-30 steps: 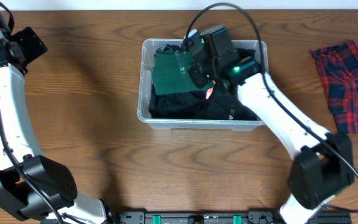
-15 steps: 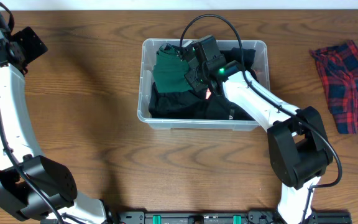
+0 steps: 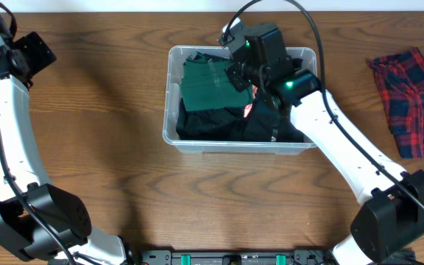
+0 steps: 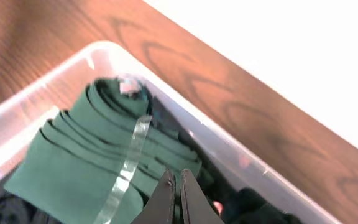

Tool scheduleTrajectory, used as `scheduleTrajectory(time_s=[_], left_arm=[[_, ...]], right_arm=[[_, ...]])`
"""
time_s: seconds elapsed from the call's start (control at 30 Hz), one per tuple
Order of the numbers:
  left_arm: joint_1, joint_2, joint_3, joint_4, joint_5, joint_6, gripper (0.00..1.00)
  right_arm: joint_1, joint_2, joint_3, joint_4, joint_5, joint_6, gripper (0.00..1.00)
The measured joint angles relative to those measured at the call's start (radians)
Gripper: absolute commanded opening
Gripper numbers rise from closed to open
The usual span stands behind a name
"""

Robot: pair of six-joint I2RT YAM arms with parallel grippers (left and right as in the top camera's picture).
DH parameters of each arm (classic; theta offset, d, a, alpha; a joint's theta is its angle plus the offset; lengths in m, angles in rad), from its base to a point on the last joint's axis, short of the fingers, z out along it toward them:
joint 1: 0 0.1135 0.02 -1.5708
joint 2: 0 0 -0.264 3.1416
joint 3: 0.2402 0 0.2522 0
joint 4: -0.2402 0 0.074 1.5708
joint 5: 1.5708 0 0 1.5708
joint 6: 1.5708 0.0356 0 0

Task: Pack container
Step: 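Press the green garment down into the bin with the right gripper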

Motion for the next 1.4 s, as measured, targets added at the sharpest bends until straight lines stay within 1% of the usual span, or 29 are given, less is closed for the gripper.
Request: scheduleTrajectory(time_s=[0.13, 0.27, 0.47, 0.63, 0.73, 1.1, 1.4], left_arm=[[0.000, 0.000, 0.000, 0.000, 0.000, 0.000, 0.98], [0.000, 0.000, 0.000, 0.000, 0.000, 0.000, 0.98], [0.000, 0.000, 0.000, 0.001, 0.000, 0.000, 0.98], [0.000, 0.000, 0.000, 0.000, 0.000, 0.000, 0.98], [0.000, 0.000, 0.000, 0.000, 0.000, 0.000, 0.98], [0.000, 0.000, 0.000, 0.000, 0.000, 0.000, 0.98], [0.000, 0.000, 0.000, 0.000, 0.000, 0.000, 0.98]], right_arm=[[0.000, 0.029, 0.000, 0.027, -0.037, 0.000, 0.01], [0.000, 0.090, 0.000, 0.091, -0.107, 0.000, 0.01], [0.002, 0.221, 0.000, 0.195, -0.214, -0.002, 0.01], [0.004, 0.352, 0.000, 0.226, -0.251, -0.022, 0.01], [0.004, 0.391, 0.018, 0.237, -0.272, -0.026, 0.01], [0.004, 0.365, 0.035, 0.203, -0.271, -0.027, 0.04], [-0.011, 0.190, 0.036, 0.114, -0.142, -0.030, 0.05]])
